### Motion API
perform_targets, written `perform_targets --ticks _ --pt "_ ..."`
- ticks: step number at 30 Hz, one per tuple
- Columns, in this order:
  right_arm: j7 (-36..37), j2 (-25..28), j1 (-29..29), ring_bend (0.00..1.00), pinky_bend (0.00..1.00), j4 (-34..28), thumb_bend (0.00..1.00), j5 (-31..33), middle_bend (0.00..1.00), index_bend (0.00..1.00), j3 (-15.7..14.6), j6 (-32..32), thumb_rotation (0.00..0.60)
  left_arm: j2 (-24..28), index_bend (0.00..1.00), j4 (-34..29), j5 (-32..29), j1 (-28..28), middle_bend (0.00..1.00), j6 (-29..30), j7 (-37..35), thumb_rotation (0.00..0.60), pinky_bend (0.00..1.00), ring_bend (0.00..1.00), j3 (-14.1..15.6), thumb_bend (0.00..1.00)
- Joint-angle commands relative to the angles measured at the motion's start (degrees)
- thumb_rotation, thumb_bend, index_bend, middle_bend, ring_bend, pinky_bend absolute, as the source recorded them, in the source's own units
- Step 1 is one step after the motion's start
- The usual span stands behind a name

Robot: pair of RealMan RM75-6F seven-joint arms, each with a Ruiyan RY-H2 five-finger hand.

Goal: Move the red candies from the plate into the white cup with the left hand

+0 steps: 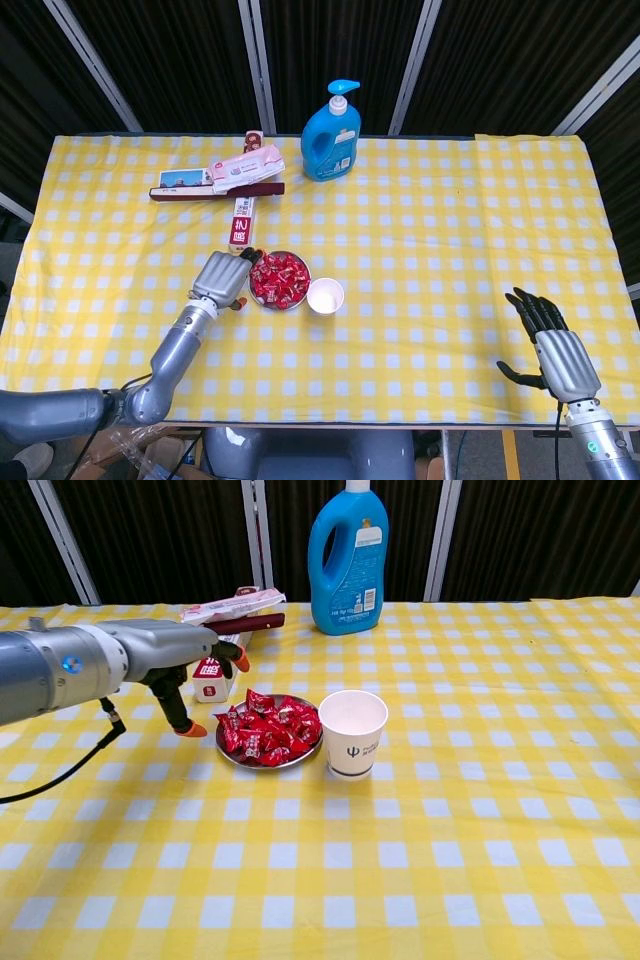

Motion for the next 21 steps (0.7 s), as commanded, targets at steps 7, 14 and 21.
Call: perform_targets --ticks 7,14,21 --pt "1.3 0.5 0.3 0.00 0.00 -0.4 0.28 0.0 0.00 0.00 -0.2 -0.8 0.600 -6.6 0.13 8.1 -5.5 -5.3 0.16 0.4 1.2 0.600 0.92 0.87 -0.1 0.28" --pt "2.1 0.8 0.4 0.00 0.00 -0.6 0.28 0.1 0.00 0.00 -0.2 -1.0 0.600 -8.4 0.21 10.4 -6.8 -7.2 0.21 0.5 1.0 0.600 0.92 0.87 0.8 0.28" --pt "2.2 1.0 0.5 0.00 0.00 -0.7 0.28 0.2 0.00 0.00 -0.2 -1.2 0.600 -9.2 0.23 11.3 -7.7 -8.5 0.24 0.4 0.5 0.600 0.92 0.87 1.3 0.28"
